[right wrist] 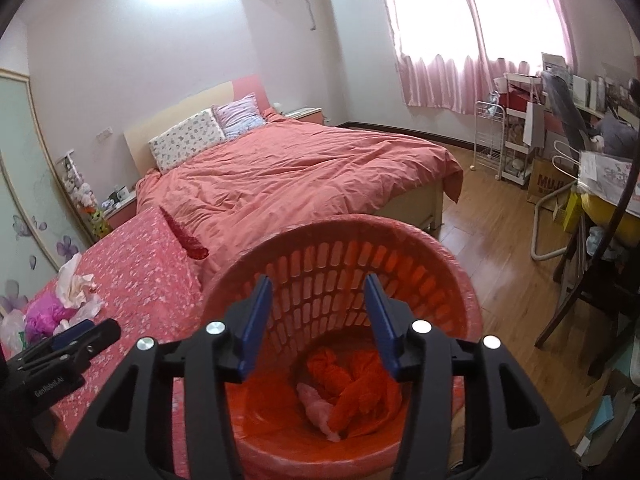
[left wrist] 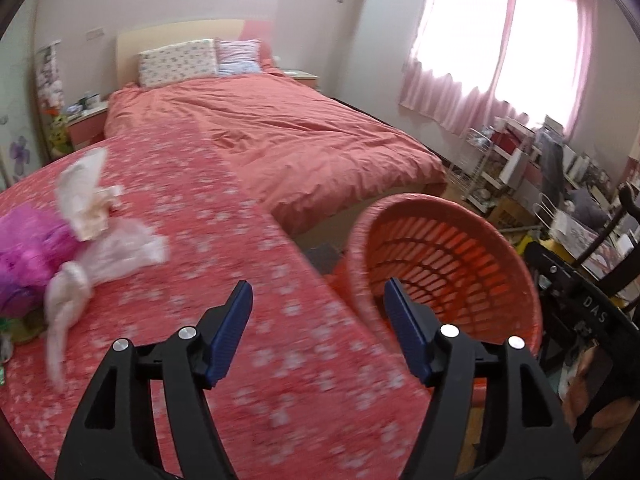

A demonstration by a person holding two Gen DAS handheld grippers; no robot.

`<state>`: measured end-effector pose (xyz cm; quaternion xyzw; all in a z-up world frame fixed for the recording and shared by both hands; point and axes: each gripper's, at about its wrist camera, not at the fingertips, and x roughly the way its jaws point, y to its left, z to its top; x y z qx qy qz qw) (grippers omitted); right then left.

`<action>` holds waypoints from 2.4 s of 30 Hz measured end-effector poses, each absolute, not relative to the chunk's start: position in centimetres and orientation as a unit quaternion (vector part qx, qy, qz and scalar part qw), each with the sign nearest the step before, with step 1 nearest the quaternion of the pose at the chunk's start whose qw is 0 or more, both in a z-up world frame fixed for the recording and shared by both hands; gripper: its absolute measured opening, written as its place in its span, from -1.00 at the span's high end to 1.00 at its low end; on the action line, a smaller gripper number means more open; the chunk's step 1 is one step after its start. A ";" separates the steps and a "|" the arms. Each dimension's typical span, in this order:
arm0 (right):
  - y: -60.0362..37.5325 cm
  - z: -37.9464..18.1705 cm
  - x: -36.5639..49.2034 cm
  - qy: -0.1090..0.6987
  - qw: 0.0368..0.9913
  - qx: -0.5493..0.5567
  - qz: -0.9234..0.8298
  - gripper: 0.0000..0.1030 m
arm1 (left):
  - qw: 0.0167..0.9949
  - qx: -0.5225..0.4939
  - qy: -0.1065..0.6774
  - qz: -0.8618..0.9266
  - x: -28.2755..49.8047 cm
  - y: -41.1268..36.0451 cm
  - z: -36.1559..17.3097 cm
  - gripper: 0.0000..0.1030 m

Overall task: Collect trash
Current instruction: 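Move both open tools back to the bag pile on the bed, then grasp a clear plastic bag with the right tool while the left tool grasps bubble-wrap bag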

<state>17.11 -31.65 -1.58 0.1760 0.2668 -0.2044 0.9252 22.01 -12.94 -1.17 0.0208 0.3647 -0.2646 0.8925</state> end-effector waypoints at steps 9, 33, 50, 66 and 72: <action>-26.8 -0.6 19.0 0.276 0.936 0.149 -0.162 0.07 | 0.916 -0.005 0.350 -0.195 22.3 -5.4 0.0 -0.32; -3.9 -1.5 30.0 0.353 0.934 0.052 0.021 0.05 | 0.951 -0.061 0.291 0.080 22.0 18.2 0.7 -0.41; 1.0 -5.3 35.7 0.420 0.905 0.070 0.022 0.16 | 0.940 -0.085 0.322 0.078 22.0 21.7 -1.6 -0.41; -4.9 -4.2 30.4 0.385 0.919 0.077 -0.005 0.58 | 0.940 -0.108 0.320 0.048 25.4 20.1 0.6 -0.60; -6.7 -3.7 28.9 0.374 0.924 0.077 -0.019 0.58 | 0.938 -0.097 0.328 0.061 27.9 20.0 0.6 -0.68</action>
